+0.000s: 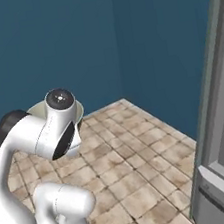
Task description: Place the bowl with the lemon and squash on the second highest shelf of the fridge. Place the bowl with the steaks on the top shelf of the fridge.
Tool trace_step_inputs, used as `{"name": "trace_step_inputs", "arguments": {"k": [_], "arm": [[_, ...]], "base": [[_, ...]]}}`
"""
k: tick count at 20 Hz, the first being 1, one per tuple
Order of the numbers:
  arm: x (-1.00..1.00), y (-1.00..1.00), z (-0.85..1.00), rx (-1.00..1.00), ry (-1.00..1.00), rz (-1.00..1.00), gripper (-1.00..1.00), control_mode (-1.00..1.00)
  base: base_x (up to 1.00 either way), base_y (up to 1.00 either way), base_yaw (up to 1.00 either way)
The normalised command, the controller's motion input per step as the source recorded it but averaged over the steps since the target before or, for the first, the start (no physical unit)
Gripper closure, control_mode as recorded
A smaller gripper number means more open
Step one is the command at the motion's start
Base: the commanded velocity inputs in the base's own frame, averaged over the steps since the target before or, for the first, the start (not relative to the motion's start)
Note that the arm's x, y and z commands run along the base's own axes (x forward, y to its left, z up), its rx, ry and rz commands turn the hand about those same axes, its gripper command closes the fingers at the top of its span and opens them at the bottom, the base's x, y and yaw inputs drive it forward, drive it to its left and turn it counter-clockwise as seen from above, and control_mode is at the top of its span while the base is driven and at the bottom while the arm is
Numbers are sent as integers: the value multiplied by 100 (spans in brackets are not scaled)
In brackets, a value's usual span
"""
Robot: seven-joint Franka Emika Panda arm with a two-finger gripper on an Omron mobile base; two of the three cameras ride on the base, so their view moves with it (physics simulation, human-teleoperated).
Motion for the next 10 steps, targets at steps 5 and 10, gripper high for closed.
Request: {"name": "trace_step_inputs", "arguments": {"k": [5, 10], "arm": [[0, 0, 0, 0, 0, 0, 100, 100], [0, 0, 0, 0, 0, 0, 100, 100]], "base": [[39, -20, -62], [58, -21, -58]]}}
